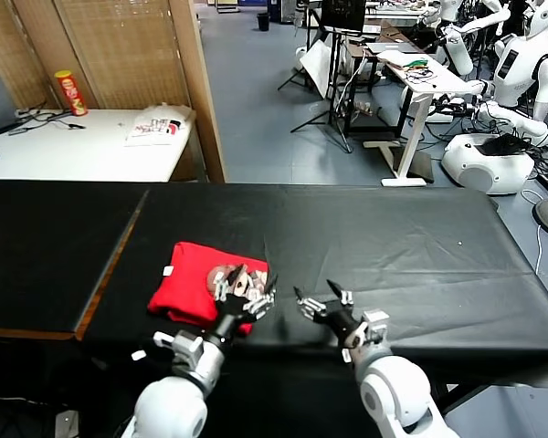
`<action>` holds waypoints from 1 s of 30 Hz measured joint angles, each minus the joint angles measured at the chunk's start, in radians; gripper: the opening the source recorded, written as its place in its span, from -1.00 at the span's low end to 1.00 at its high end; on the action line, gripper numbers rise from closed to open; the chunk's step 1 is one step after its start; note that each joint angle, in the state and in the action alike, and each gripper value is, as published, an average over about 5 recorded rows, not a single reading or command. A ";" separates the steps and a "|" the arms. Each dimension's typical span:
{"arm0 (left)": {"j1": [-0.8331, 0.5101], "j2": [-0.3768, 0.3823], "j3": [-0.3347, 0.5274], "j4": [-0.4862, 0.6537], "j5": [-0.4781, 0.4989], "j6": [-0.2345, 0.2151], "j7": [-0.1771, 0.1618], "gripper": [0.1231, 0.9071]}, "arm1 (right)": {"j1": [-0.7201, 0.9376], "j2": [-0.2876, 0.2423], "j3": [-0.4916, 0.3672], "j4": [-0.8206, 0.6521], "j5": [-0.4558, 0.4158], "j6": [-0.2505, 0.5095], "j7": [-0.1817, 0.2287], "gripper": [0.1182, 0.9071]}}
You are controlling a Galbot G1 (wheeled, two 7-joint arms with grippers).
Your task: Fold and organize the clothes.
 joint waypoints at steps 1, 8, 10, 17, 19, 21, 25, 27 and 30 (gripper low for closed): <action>0.002 0.005 -0.008 -0.006 -0.005 -0.003 -0.001 0.70 | 0.013 0.005 -0.012 -0.011 0.028 -0.012 0.011 0.72; 0.039 0.027 -0.070 -0.046 -0.002 -0.020 -0.015 0.72 | 0.119 0.050 -0.094 -0.122 0.188 -0.055 0.068 0.72; 0.056 0.026 -0.086 -0.056 0.002 -0.025 -0.016 0.72 | 0.149 0.065 -0.113 -0.161 0.200 -0.054 0.075 0.72; 0.124 0.024 -0.138 -0.089 0.007 -0.051 -0.032 0.72 | 0.240 0.114 -0.168 -0.288 0.153 -0.016 0.076 0.37; 0.143 0.025 -0.156 -0.098 0.006 -0.059 -0.034 0.72 | 0.262 0.127 -0.179 -0.319 0.140 -0.010 0.069 0.11; 0.160 0.026 -0.174 -0.105 0.006 -0.065 -0.034 0.72 | 0.283 0.136 -0.187 -0.346 0.124 -0.002 0.057 -0.18; 0.187 0.026 -0.204 -0.113 0.005 -0.074 -0.035 0.72 | 0.317 0.134 -0.193 -0.385 0.050 0.033 0.009 -0.72; 0.197 0.025 -0.213 -0.113 0.005 -0.079 -0.037 0.72 | 0.332 0.122 -0.192 -0.397 -0.016 0.063 -0.024 -0.91; 0.208 0.026 -0.221 -0.109 0.013 -0.091 -0.053 0.72 | 0.348 0.087 -0.184 -0.402 -0.154 0.120 -0.090 -0.96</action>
